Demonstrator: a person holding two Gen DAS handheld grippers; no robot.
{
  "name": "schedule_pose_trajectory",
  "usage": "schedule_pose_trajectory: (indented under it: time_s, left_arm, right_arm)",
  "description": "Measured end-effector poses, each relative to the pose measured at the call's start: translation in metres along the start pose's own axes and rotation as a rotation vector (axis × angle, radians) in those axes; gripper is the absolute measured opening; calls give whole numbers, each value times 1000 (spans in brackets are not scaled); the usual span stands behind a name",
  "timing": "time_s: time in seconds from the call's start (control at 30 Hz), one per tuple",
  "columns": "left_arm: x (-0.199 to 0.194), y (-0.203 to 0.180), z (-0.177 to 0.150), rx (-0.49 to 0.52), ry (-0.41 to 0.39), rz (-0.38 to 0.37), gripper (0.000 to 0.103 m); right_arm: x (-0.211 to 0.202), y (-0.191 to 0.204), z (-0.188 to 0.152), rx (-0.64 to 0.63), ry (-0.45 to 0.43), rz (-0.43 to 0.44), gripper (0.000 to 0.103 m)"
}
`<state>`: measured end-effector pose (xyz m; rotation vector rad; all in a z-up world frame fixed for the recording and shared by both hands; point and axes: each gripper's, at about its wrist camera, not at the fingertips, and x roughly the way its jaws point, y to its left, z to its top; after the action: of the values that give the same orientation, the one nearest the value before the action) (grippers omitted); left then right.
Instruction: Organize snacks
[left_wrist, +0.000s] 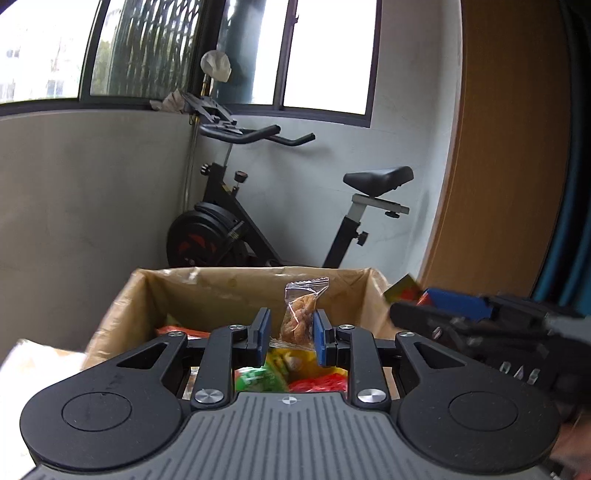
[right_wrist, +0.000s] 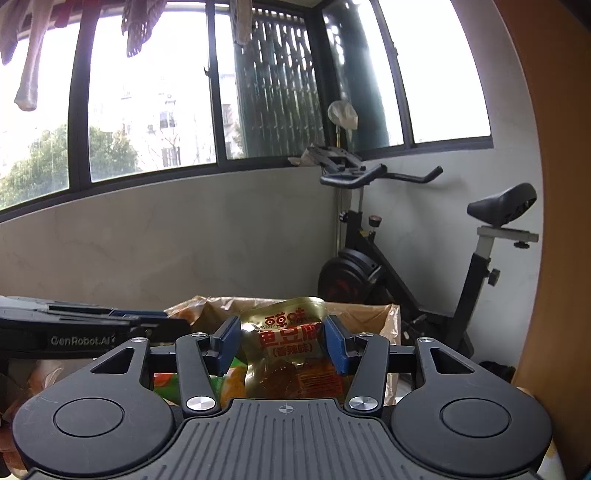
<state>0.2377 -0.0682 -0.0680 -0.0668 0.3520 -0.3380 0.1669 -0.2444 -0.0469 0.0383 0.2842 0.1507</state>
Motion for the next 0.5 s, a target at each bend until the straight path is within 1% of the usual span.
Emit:
schedule_pose_trajectory:
  time_s: [0.07,0.17,0.23,0.27,0.3,0.33,0.4,0.47,0.5]
  left_arm:
    - [9,-2,-3,-26,13,-12,26]
    - [19,-5,-16,-25,39,-18,27]
    - [23,-7,-22,-13,66,-32,37]
    - [24,-8,-24,-2,74,-26,42]
    - [25,-9,-25,10,76,-11,57]
    - [22,-8,-27,22,70,8,70]
    - [15,-6,-27,40,54,19,76]
    - [10,-2,-22,56,61,24,77]
    - [5,-1,-20,68,65,25,77]
  right_arm:
    - [5,1,-7,-33,23,-12,47]
    - [10,1,-15,-70,63,-38,46]
    - [10,0,-20,-60,75,-44,56]
    - [8,-2,-22,-54,73,-52,57]
    - [6,-5,-24,-45,74,-58,59]
    - [5,-7,-24,-35,78,-65,61]
    - [0,-14,-24,-14,77,-76,61]
    - [-7,-16,-22,-3,76,-88,64]
    - [-11,-16,-21,-1,79,-101,70]
